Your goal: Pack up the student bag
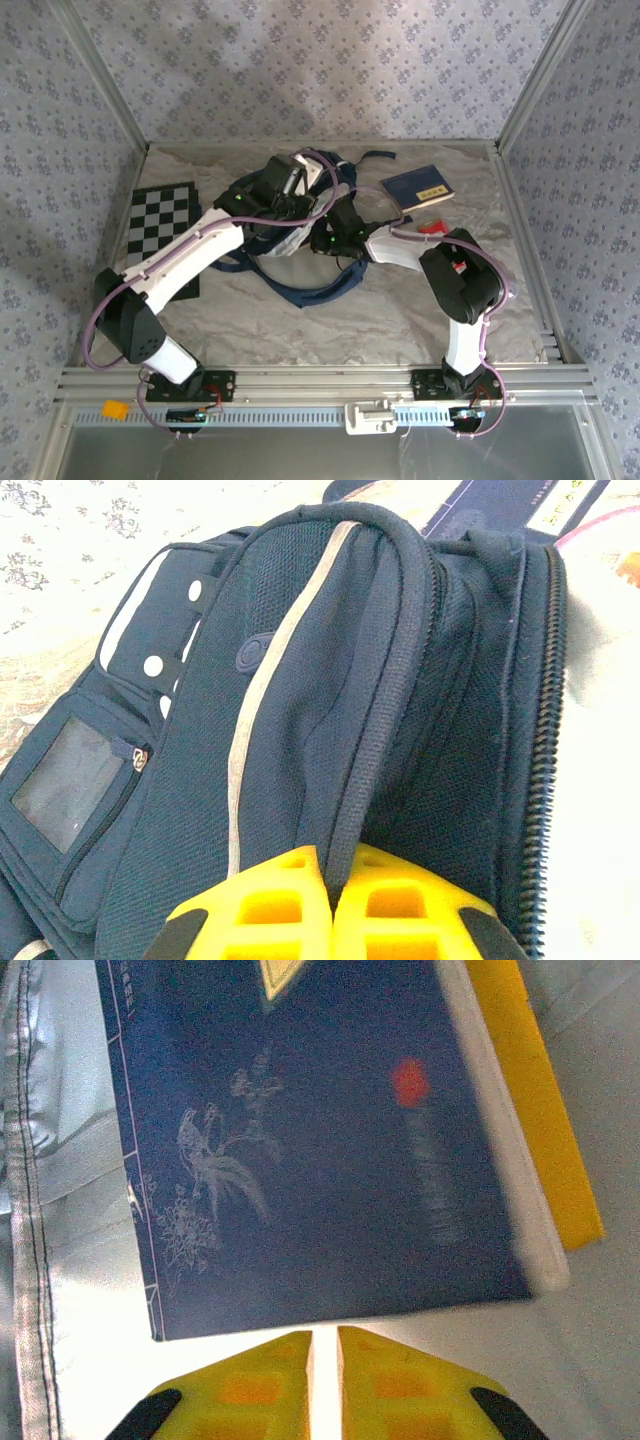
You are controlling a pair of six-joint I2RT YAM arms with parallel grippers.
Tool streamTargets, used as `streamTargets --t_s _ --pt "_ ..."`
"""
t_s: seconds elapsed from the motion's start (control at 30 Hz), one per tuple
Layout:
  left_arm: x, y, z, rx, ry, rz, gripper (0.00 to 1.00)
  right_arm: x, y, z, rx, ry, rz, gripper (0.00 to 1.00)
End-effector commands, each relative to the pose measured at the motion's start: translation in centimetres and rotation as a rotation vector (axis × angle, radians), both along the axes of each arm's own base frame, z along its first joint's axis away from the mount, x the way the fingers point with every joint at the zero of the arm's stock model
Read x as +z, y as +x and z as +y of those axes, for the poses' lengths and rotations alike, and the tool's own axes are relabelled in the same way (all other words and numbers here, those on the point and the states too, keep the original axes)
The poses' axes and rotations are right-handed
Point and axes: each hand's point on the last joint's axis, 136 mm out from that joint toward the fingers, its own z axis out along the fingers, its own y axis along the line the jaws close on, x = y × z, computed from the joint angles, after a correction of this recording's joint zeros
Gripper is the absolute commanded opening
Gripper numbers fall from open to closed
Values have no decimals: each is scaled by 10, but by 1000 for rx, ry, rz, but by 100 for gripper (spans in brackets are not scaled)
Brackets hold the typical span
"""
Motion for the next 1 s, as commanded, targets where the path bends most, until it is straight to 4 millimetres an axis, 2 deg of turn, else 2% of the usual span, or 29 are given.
streamTargets --t_s 0.0,0.13,0.2,0.3,0.43,0.57,0.7,0.83,0.9,0.97 --pt "47 -2 -9 -19 -130 -97 0 31 -5 -2 4 45 -66 18" --pt "41 -4 -8 -21 -123 -81 0 41 -25 -18 14 46 -74 24" --pt "37 -5 -7 -19 -119 -76 0 53 -34 -28 11 45 -95 27" --pt "29 -7 -6 -21 -110 -58 0 60 -48 -49 -10 17 -102 31" --pt "9 -13 -4 -26 -89 -2 0 72 -62 -83 -48 -26 -94 34" --pt "-22 -24 -1 -24 -66 78 0 81 -68 -126 -134 -66 -68 35" --pt "-52 -38 -2 -41 -49 165 0 91 -56 -168 -261 -35 -42 39" --pt "-72 -50 -6 -49 -32 223 0 82 -32 -199 -375 -37 30 44" --pt "-76 -53 -12 -49 -47 248 14 74 -15 -208 -410 -48 75 45" --pt "-76 -58 -21 -58 -91 278 22 69 1 -215 -449 -80 83 46"
